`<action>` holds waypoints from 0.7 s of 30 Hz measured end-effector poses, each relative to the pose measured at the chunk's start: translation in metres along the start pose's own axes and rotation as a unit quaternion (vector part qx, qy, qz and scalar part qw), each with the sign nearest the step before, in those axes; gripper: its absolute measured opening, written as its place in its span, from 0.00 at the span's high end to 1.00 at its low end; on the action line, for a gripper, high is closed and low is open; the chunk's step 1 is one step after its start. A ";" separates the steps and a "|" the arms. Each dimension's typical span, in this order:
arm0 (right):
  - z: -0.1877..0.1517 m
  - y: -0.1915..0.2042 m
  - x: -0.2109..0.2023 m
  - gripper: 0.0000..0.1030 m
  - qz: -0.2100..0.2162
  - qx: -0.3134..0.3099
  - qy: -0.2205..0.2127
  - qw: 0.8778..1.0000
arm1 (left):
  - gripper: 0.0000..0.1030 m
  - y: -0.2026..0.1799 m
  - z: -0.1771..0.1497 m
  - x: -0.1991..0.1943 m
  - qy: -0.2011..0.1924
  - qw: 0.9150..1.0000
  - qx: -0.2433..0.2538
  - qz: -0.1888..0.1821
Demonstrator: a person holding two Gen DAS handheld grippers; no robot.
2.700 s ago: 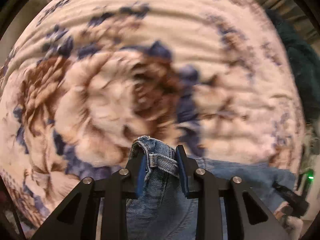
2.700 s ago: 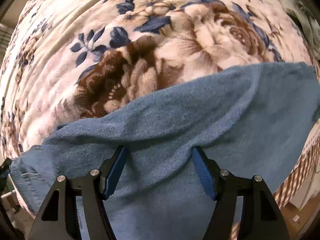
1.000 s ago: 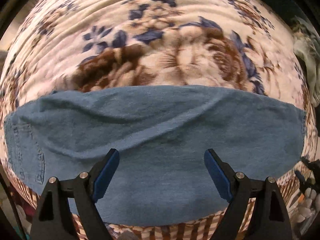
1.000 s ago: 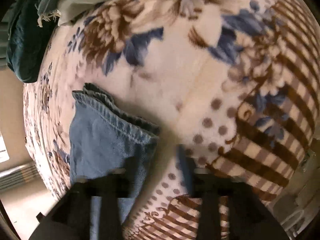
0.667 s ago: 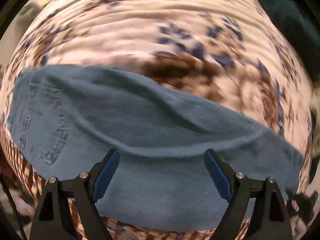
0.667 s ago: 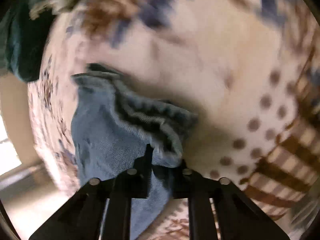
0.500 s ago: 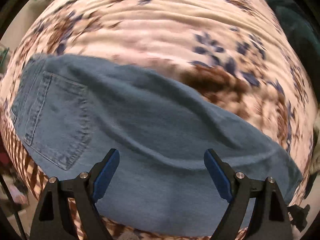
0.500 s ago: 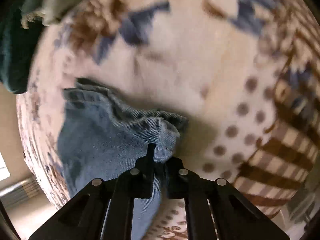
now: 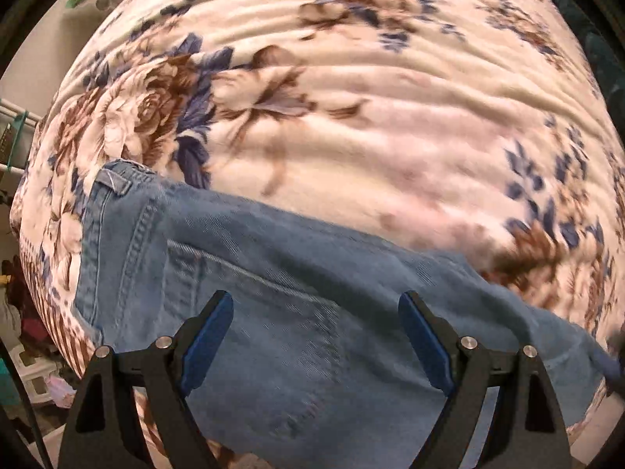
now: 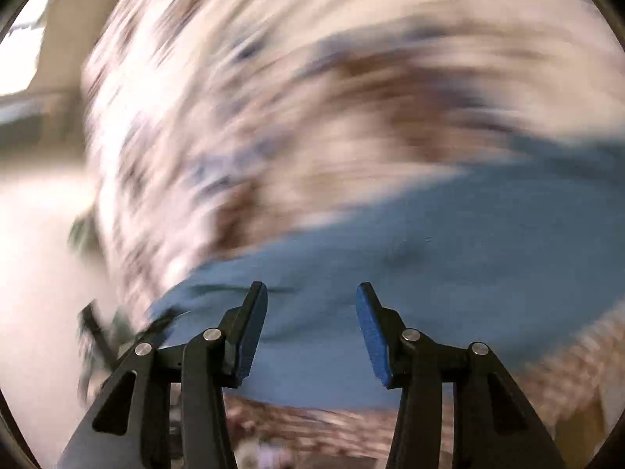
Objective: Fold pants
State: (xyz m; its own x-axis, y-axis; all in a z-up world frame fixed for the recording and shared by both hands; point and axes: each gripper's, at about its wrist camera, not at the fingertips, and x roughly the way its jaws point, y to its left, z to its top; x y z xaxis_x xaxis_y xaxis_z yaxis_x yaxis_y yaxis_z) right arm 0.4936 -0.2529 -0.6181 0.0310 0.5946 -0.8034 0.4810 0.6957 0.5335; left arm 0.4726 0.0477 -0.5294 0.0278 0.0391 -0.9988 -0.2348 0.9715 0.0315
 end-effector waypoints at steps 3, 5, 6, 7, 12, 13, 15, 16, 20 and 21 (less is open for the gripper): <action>0.021 0.061 0.079 0.52 0.051 -0.054 0.099 0.992 | 0.16 0.010 0.016 0.011 0.008 1.000 -0.010 -0.002; 0.035 0.091 0.128 0.51 0.063 -0.069 0.166 0.982 | 0.16 0.019 0.023 0.014 0.014 1.000 -0.020 -0.006; 0.032 0.103 0.150 0.52 0.044 -0.094 0.196 0.975 | 0.16 0.036 0.023 0.015 0.017 0.999 -0.028 -0.011; 0.030 0.110 0.167 0.52 0.026 -0.113 0.226 0.967 | 0.16 0.042 0.024 0.017 0.022 0.999 -0.037 -0.017; 0.013 0.114 0.183 0.58 -0.011 -0.124 0.254 0.959 | 0.16 0.097 0.018 0.013 0.049 0.993 -0.093 -0.055; 0.012 0.114 0.180 0.72 -0.006 -0.123 0.249 0.961 | 0.16 0.104 0.018 0.015 0.052 0.991 -0.102 -0.061; 0.004 0.112 0.170 0.78 0.014 -0.115 0.237 0.965 | 0.16 0.115 0.022 0.019 0.062 0.988 -0.122 -0.078; -0.003 0.110 0.165 0.81 0.016 -0.120 0.230 0.966 | 0.16 0.117 0.023 0.021 0.065 0.986 -0.127 -0.084; -0.029 0.110 0.156 0.83 0.025 -0.146 0.231 0.962 | 0.16 0.116 0.034 0.033 0.075 0.985 -0.127 -0.089; -0.037 0.112 0.155 0.83 0.025 -0.159 0.234 0.959 | 0.16 0.112 0.036 0.037 0.077 0.988 -0.117 -0.072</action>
State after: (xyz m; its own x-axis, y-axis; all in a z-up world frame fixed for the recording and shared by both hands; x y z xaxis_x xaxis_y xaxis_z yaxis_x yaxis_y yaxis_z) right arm 0.5200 -0.0684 -0.6733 -0.3858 0.6950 -0.6067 0.1953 0.7043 0.6826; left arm 0.4820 0.1665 -0.5619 -0.0659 -0.1492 -0.9866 -0.4576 0.8831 -0.1030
